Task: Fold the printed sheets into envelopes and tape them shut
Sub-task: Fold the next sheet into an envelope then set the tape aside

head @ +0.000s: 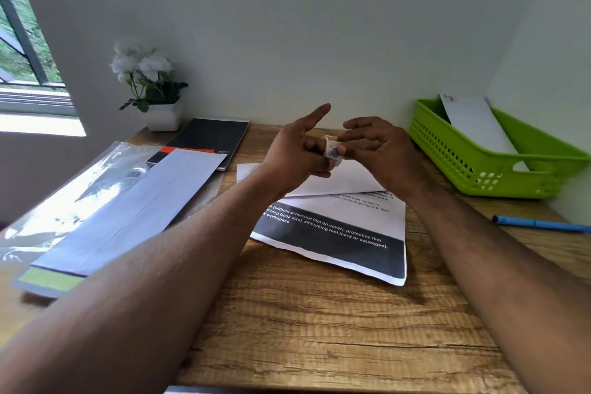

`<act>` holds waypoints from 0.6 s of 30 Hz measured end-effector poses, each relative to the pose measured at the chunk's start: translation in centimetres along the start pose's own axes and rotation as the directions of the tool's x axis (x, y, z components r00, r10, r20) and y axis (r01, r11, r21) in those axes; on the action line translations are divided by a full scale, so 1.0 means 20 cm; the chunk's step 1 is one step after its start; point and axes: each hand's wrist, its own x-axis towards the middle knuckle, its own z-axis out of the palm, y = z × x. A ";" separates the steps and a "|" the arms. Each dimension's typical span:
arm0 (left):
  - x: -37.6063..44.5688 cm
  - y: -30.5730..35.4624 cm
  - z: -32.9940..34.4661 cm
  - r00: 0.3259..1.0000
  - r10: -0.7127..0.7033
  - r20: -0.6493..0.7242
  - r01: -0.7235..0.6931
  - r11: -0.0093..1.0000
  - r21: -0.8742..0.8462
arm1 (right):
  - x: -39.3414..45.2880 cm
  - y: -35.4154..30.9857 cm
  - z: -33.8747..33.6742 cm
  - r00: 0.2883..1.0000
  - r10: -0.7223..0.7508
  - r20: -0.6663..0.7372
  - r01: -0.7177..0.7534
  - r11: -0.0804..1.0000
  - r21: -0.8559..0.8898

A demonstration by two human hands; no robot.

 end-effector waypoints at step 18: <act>0.05 -0.06 -0.03 0.995 0.020 -0.099 -0.009 0.994 0.109 | 0.01 0.00 0.03 0.998 -0.057 -0.005 0.057 0.997 0.046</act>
